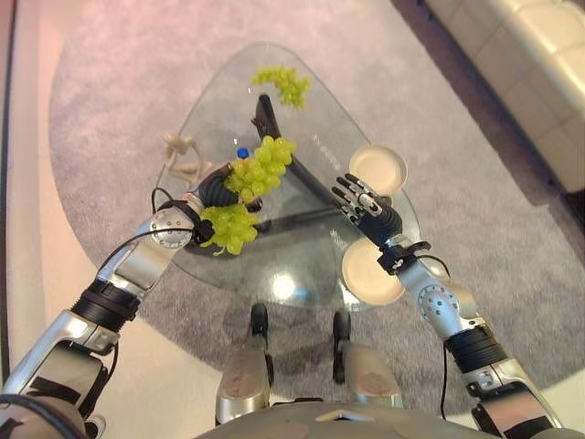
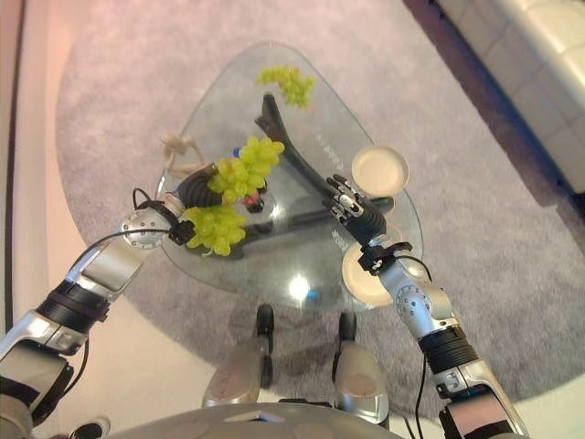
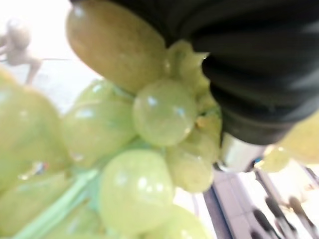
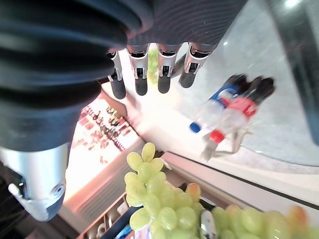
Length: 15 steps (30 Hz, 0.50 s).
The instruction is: Pick up fruits into the plate
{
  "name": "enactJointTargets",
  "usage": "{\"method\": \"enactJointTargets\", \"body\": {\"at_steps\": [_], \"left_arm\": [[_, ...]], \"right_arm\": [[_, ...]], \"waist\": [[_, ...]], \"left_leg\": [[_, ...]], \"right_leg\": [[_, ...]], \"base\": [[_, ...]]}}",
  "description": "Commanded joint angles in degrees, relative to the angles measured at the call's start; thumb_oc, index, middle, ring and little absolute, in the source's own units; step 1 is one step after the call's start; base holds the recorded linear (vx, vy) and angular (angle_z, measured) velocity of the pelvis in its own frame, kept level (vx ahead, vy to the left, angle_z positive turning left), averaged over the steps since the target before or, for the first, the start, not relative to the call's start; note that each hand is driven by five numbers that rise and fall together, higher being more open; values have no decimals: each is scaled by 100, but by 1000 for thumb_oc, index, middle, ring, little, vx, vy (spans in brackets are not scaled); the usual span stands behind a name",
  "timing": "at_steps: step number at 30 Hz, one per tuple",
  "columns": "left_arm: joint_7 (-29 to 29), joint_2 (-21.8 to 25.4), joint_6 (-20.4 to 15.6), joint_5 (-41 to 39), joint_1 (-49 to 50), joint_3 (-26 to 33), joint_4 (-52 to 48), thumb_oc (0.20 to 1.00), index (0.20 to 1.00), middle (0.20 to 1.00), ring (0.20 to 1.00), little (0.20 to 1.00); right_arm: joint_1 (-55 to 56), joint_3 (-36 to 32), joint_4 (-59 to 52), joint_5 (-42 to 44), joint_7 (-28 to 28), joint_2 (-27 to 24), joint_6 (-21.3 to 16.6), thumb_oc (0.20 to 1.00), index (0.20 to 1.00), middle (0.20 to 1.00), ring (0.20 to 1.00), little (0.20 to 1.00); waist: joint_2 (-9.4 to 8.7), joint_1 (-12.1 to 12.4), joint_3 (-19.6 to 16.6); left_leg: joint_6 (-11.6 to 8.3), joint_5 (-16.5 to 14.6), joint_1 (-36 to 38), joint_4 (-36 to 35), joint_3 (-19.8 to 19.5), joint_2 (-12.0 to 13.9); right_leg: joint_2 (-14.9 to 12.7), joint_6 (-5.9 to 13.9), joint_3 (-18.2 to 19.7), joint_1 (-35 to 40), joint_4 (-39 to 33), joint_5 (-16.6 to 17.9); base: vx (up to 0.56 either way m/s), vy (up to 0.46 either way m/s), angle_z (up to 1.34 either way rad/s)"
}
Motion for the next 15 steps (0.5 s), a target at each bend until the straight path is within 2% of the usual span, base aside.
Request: {"method": "enactJointTargets", "body": {"at_steps": [1, 6, 15], "left_arm": [[-233, -109, -170, 304, 108, 181, -278, 200, 200, 200, 200, 200], [-709, -88, -80, 508, 214, 64, -552, 200, 200, 200, 200, 200], [-1156, -187, 148, 511, 200, -127, -820, 200, 200, 200, 200, 200]], "right_arm": [[303, 129, -497, 106, 22, 193, -58, 1000, 1000, 1000, 1000, 1000], [461, 205, -586, 90, -60, 215, 10, 1000, 1000, 1000, 1000, 1000], [531, 393, -501, -194, -243, 214, 34, 1000, 1000, 1000, 1000, 1000]], "waist": [[-114, 37, -617], [-77, 105, -759], [-46, 160, -844]], "left_leg": [[304, -766, -6, 495, 81, -505], [306, -799, 229, 395, 55, -530], [302, -834, 485, 298, 59, -531]], "right_leg": [[119, 45, 82, -178, 190, 41], [63, 82, -70, 100, 34, 56], [18, 117, -206, 407, -140, 74]], "base": [[88, 27, 16], [61, 36, 15], [28, 18, 6]]}}
